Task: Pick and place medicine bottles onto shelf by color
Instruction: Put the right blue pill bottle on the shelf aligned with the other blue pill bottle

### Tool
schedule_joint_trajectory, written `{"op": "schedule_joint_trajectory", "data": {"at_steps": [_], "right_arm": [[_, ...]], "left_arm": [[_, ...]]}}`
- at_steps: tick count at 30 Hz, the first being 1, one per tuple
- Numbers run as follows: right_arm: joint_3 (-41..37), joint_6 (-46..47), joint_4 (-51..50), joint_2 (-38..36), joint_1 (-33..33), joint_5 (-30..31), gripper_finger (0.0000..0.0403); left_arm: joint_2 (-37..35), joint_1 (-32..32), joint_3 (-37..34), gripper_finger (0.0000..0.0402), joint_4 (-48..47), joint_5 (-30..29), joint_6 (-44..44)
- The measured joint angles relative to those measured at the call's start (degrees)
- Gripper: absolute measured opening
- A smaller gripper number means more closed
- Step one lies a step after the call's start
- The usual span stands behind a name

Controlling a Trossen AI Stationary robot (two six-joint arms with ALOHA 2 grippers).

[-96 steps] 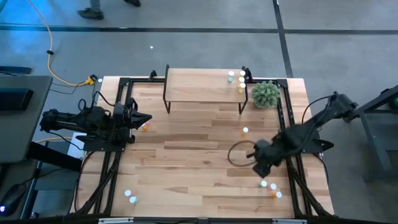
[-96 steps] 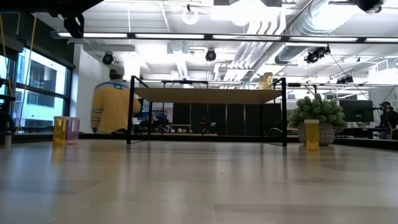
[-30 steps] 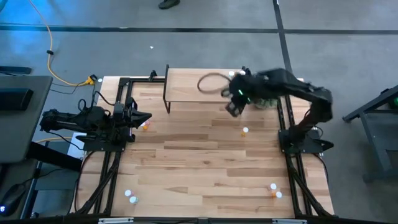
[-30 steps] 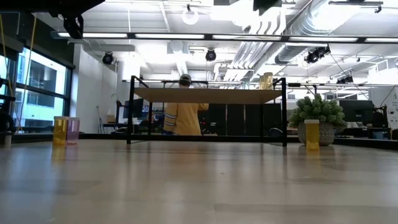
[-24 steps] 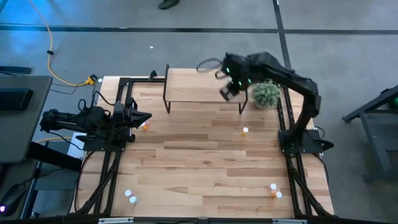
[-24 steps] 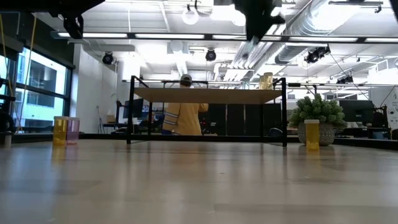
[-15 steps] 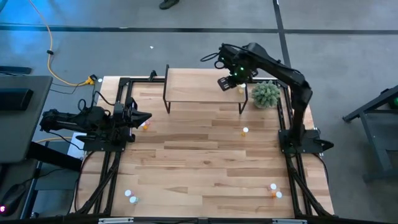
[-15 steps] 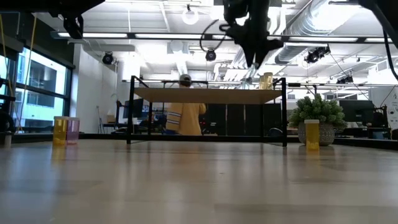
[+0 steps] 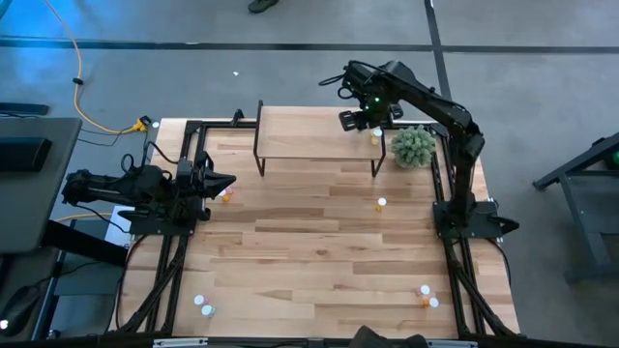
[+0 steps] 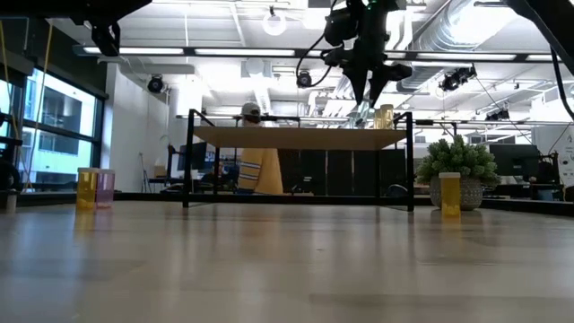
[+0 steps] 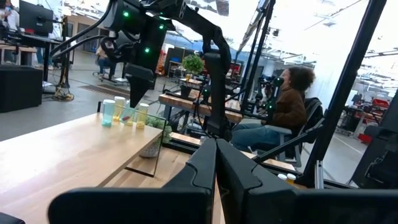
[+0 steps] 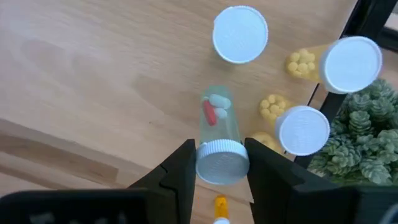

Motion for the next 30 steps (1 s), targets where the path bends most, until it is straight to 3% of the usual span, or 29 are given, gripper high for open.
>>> {"op": "schedule_joint_trajectory", "data": {"at_steps": [13,30], "right_arm": [[-0.02,0.35,1.19,0.98,-1.42,-2.25,0.0113],[-0.02,-0.02,1.69,3.54,-1.83,-0.91,0.0113]], "left_arm": [[0.01,0.01,0.00,0.0001,0.00,0.00,-1.07],[0.00,0.00,0.00,0.0000,-0.02,0.00,-2.12]]}}
